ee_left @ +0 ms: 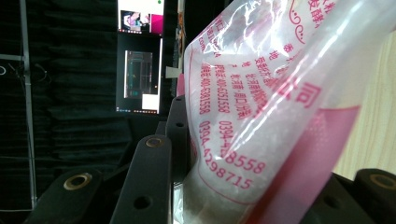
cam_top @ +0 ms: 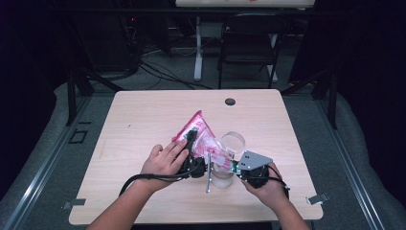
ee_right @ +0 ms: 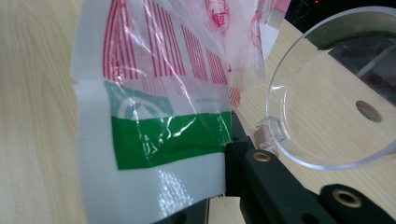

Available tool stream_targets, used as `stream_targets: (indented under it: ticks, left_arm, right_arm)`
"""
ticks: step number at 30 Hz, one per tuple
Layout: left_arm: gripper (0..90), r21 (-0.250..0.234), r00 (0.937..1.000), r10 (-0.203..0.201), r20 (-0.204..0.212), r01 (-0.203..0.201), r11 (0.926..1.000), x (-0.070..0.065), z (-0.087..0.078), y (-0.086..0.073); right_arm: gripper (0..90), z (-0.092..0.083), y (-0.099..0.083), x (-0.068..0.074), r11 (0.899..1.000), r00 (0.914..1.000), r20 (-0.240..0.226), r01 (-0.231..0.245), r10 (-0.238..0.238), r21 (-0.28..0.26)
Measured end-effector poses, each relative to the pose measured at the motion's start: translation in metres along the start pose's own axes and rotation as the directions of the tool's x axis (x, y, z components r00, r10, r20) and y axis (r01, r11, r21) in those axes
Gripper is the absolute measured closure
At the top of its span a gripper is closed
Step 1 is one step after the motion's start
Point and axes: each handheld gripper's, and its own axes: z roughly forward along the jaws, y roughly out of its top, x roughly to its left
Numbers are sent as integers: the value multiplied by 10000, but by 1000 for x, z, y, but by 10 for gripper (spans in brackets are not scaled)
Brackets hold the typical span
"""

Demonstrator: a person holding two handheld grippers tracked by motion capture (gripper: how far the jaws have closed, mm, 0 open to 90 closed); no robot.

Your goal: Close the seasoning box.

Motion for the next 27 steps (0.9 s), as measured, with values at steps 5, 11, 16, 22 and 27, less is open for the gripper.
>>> stream_targets:
  ticks: [5,11,16,22,27]
  left_arm:
    - [704,-67,10000,-45,13,45,10000,0,0,1]
    - [704,-67,10000,12,-47,-12,10000,0,-1,1]
    - [701,-97,9999,76,-91,-77,9999,0,-2,2]
    - [700,-114,10000,27,-82,-27,9999,0,-3,3]
    - [699,-270,9996,100,-245,-107,9996,0,-3,3]
  right_arm:
    - [900,1,-1,-1,10000,10000,14,-27,27,40]
    - [900,2,-1,-1,10000,10000,-7,-32,32,58]
    - [900,4,-3,-1,9999,10000,-40,-90,90,77]
    - [900,4,-4,-2,9998,9999,-30,-147,147,109]
    - [900,5,-5,-3,9998,9999,-43,-166,166,136]
